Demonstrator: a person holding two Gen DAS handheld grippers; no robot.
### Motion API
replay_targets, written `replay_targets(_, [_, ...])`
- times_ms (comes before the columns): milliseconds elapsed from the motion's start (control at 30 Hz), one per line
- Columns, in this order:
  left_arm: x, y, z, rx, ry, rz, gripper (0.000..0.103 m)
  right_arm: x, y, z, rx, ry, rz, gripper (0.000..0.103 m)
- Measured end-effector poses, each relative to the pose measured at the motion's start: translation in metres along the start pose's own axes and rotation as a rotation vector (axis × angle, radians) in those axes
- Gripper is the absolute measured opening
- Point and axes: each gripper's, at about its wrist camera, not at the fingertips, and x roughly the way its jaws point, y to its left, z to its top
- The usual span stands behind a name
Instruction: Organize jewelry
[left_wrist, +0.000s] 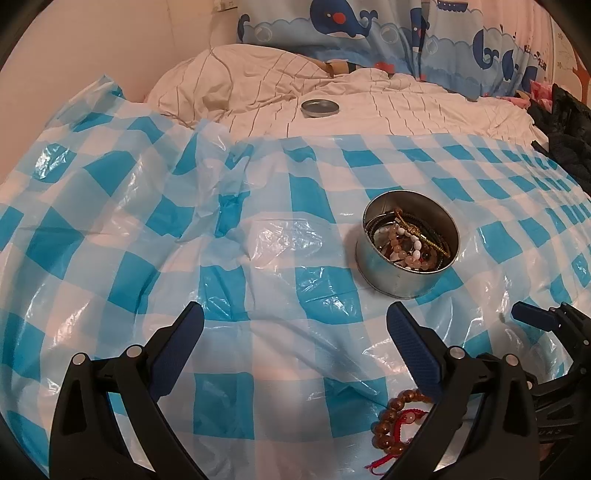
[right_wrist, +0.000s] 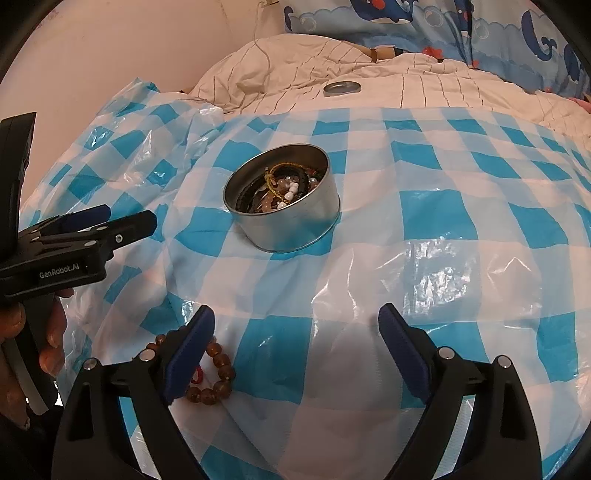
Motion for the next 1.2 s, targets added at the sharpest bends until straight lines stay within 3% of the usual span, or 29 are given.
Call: replay_targets(1200, [0.002,-0.003,-0.002,0.033,0.005,0.019,0.095,0.001,0.017,-0.004,-0.102,0.004,-0.026,0.087])
